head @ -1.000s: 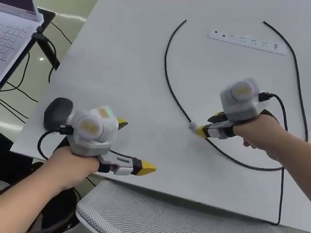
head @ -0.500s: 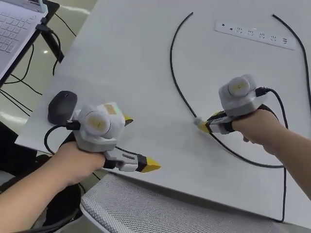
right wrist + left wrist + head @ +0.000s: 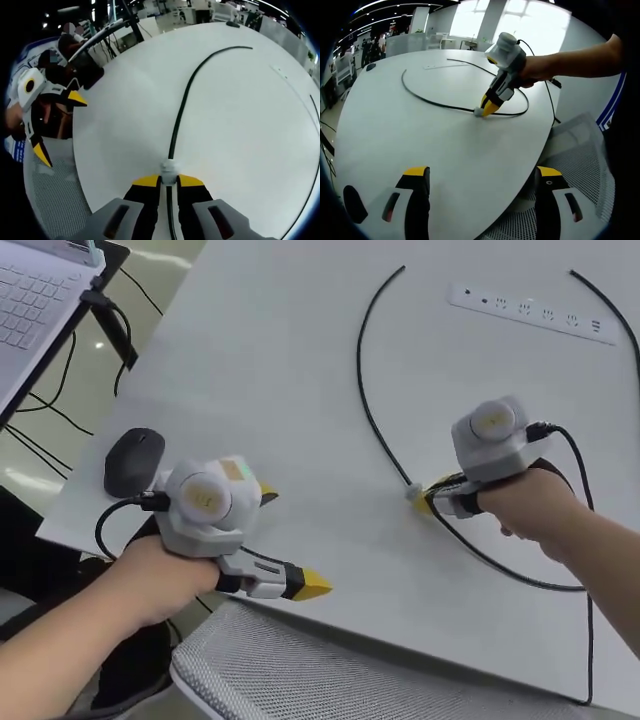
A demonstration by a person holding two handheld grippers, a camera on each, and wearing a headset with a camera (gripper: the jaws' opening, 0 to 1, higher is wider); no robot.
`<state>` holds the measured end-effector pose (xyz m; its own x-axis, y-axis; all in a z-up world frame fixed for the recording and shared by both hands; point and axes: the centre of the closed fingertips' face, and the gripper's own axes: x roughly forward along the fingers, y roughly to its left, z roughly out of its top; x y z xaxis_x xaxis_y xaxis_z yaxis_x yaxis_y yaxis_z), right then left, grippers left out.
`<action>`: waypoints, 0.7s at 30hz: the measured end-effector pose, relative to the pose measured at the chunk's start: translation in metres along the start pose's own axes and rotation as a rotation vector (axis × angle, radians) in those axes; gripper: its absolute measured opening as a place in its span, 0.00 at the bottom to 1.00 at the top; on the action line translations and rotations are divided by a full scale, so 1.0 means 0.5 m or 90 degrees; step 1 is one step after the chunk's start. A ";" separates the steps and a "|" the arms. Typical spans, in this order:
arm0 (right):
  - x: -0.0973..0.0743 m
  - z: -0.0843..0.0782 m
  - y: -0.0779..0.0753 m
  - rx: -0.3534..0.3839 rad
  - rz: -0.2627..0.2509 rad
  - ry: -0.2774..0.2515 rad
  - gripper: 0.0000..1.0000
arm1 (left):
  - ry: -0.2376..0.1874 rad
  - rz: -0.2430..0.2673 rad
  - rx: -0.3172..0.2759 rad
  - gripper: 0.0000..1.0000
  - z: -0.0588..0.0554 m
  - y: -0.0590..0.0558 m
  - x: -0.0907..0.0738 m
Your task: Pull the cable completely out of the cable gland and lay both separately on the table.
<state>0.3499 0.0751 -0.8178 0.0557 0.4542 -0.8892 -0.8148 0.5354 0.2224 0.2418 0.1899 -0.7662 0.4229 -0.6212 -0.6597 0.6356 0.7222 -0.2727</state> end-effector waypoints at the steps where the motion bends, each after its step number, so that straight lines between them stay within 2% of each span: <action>1: 0.000 0.002 -0.001 -0.002 -0.002 -0.003 0.08 | 0.000 -0.001 0.000 0.86 0.000 0.000 0.000; 7: -0.010 0.006 -0.004 -0.030 -0.017 -0.011 0.07 | 0.000 -0.002 0.000 0.87 0.005 0.000 0.005; 11: -0.016 0.006 0.002 -0.030 -0.008 -0.014 0.07 | 0.005 -0.009 0.013 0.86 0.011 -0.005 0.009; 17: -0.034 0.003 0.019 -0.042 0.003 -0.014 0.06 | -0.007 -0.017 0.016 0.85 0.030 -0.011 0.008; 21: -0.047 -0.001 0.032 -0.053 0.010 -0.011 0.06 | -0.004 -0.022 0.024 0.86 0.035 -0.018 0.007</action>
<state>0.3352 0.0727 -0.7937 0.0513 0.4748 -0.8786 -0.8609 0.4669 0.2021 0.2488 0.1758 -0.7537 0.4048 -0.6472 -0.6460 0.6736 0.6888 -0.2680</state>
